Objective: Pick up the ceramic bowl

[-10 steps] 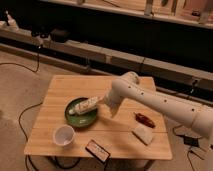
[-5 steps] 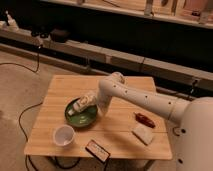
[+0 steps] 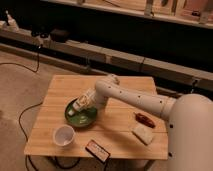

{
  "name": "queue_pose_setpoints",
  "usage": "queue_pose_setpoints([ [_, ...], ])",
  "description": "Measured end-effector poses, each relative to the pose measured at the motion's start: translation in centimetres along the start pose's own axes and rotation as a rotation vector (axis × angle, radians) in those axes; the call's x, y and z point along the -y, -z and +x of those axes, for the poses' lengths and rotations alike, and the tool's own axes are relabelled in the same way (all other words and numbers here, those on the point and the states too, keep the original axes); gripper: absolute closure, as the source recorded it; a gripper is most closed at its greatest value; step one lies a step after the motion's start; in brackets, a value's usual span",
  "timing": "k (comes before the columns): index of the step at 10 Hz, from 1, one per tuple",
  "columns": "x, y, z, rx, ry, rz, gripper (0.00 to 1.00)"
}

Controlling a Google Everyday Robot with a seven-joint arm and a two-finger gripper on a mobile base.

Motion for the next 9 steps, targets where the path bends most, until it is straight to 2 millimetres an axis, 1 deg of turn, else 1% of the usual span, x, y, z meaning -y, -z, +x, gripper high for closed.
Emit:
queue_pose_setpoints([
  [1, -0.12, -0.2, 0.21, 0.004, -0.009, -0.001, 0.62],
  [2, -0.31, -0.45, 0.42, 0.01, -0.02, -0.003, 0.74],
  [3, -0.25, -0.63, 0.46, 0.019, -0.03, 0.003, 0.82],
  [4, 0.07, -0.83, 0.31, 0.042, -0.048, 0.019, 0.93],
  [5, 0.09, -0.88, 0.42, 0.054, -0.059, 0.03, 0.98],
  [9, 0.09, -0.74, 1.08, 0.077, -0.079, 0.06, 0.99],
])
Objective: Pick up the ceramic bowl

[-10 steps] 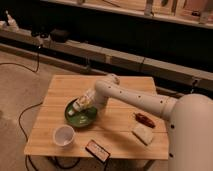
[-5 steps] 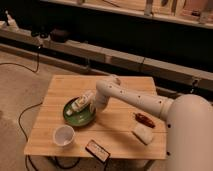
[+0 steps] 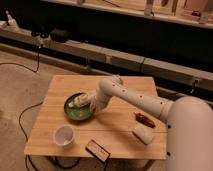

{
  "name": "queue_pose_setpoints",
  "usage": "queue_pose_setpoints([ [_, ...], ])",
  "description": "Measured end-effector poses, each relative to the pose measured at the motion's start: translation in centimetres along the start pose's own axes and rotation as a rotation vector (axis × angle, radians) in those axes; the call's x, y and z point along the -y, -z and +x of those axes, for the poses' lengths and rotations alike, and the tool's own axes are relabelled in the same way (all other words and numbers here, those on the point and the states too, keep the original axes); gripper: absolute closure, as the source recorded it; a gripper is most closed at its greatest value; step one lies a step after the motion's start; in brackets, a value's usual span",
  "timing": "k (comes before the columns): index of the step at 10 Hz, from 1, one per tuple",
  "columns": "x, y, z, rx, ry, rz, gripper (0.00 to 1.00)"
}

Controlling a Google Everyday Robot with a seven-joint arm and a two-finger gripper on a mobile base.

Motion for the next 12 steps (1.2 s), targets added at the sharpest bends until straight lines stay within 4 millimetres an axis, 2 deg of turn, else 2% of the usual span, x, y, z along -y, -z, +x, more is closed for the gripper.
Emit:
queue_pose_setpoints([
  [2, 0.4, 1.5, 1.0, -0.038, 0.002, 0.03, 0.99],
  [4, 0.4, 4.4, 2.1, -0.143, 0.034, 0.037, 0.99],
  [5, 0.1, 6.5, 2.4, -0.208, 0.058, 0.04, 0.99],
  [6, 0.1, 7.8, 2.2, -0.241, 0.072, 0.045, 0.99],
  [12, -1.1, 15.0, -2.1, -0.345, 0.086, 0.145, 0.99],
])
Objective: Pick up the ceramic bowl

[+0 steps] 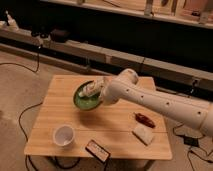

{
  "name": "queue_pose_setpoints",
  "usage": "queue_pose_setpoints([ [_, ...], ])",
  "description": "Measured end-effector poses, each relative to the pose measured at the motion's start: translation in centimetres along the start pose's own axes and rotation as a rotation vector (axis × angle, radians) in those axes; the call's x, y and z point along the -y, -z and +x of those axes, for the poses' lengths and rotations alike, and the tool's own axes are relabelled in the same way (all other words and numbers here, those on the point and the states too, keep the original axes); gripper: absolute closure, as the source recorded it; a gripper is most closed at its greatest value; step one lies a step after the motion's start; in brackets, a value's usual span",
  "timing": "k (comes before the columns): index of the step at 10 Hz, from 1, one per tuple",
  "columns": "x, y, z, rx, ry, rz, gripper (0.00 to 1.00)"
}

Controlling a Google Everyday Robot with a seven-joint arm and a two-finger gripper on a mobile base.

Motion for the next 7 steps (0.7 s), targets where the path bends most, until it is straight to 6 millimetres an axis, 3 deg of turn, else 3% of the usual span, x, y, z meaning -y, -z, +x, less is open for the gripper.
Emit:
queue_pose_setpoints([
  [3, 0.1, 4.1, -0.7, 0.04, -0.105, 0.105, 0.99],
  [7, -0.2, 6.5, 0.6, 0.194, -0.268, 0.282, 0.99],
])
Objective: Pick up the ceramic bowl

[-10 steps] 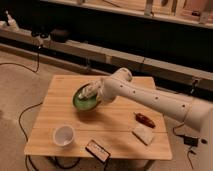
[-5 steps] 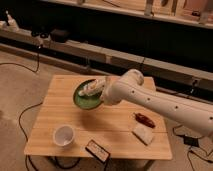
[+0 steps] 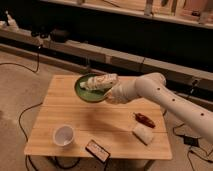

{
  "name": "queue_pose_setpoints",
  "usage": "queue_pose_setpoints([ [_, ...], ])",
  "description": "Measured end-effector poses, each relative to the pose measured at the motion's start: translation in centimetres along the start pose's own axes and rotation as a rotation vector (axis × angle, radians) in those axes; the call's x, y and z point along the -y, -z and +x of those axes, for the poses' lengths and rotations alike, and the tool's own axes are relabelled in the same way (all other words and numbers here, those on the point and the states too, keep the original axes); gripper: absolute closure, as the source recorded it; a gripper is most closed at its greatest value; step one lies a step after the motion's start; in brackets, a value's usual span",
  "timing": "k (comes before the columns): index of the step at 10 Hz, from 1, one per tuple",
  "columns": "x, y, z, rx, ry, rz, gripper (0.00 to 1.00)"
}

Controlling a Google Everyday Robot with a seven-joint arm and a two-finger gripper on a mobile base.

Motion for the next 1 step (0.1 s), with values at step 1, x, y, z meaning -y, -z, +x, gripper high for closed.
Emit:
queue_pose_setpoints([
  [1, 0.05, 0.25, 0.14, 0.016, -0.013, 0.016, 0.99],
])
